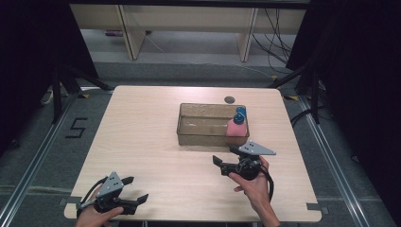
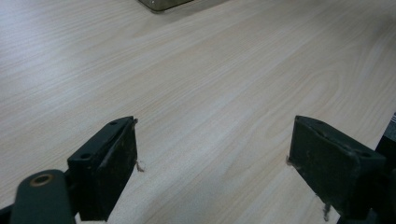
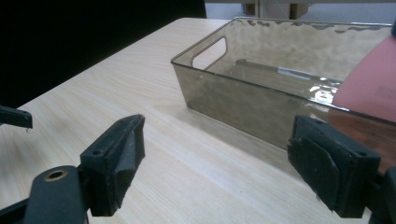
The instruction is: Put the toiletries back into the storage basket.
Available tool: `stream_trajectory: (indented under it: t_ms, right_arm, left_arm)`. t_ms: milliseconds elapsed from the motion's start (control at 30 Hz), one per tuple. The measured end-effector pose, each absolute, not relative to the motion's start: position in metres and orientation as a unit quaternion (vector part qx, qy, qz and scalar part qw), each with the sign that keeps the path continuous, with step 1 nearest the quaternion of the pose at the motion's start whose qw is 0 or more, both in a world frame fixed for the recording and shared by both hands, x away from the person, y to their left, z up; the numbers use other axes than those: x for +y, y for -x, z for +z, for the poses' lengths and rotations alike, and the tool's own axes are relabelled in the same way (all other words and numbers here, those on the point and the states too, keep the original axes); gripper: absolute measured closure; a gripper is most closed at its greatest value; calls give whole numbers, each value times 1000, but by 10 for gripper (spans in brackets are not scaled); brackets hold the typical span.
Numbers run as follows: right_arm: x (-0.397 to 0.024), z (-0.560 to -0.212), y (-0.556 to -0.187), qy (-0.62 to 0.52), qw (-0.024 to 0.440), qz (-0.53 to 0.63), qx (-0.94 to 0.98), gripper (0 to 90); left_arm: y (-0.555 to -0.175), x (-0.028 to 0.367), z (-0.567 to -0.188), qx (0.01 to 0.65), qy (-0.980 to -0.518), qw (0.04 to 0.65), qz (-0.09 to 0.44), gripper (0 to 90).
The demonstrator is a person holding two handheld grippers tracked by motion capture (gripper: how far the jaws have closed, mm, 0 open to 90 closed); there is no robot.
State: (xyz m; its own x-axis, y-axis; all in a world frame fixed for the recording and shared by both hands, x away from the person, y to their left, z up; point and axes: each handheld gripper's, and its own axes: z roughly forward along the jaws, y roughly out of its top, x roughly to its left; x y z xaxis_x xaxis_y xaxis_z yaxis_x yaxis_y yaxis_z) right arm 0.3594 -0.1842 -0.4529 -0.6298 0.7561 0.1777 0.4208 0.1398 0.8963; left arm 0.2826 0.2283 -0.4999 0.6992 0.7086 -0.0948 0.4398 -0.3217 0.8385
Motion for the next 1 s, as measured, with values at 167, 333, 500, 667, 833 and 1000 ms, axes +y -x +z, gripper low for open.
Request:
stream_trajectory:
  t_ms: [167,333,500,667,833,1000]
  right_arm:
    - [-181,-455,-356,-395,148,525,740,186]
    - [-180,-456,-351,-395,145,521,743,186]
    - [-179,-460,-347,-395,137,524,742,186]
    - [-180,-461,-342,-393,131,523,745,186]
    - [-180,-463,-336,-407,120,526,737,184]
    - [-183,-466,-333,-397,128,528,740,183]
  left_arm:
    - [-282,228,-500,360,-798,461,147,147]
    - [-282,228,-500,358,-799,459,148,148]
    - [-282,228,-500,361,-798,458,149,147]
    - [-282,228,-500,360,-800,455,150,148]
    - [-282,227,-500,361,-799,457,149,148]
    - [-282,227,-501,359,-798,461,147,147]
